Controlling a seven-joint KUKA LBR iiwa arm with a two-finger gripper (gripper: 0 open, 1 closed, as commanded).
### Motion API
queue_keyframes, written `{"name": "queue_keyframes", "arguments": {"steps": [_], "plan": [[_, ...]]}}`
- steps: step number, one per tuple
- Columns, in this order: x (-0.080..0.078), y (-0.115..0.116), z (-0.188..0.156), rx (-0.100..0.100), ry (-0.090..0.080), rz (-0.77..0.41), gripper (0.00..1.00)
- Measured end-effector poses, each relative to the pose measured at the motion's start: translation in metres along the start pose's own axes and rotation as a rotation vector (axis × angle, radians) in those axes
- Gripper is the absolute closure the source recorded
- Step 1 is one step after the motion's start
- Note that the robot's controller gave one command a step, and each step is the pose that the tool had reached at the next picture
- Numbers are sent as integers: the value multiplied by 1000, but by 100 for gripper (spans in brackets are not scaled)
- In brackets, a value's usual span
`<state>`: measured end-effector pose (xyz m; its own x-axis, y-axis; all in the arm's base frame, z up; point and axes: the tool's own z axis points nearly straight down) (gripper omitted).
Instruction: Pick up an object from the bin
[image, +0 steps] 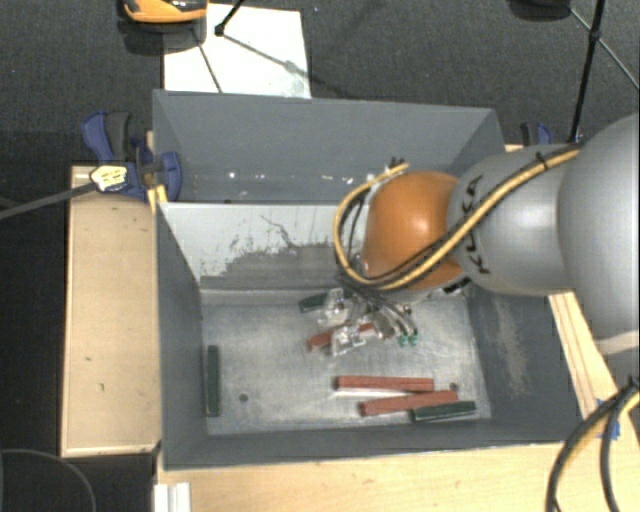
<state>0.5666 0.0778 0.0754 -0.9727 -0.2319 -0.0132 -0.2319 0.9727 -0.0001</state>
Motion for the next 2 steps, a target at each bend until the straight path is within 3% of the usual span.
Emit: {"name": "queue_keyframes", "arguments": {"steps": [1,2], "plan": [[0,0,0,0,0,2,100],[-1,30,-150,0,8,24,100]]}}
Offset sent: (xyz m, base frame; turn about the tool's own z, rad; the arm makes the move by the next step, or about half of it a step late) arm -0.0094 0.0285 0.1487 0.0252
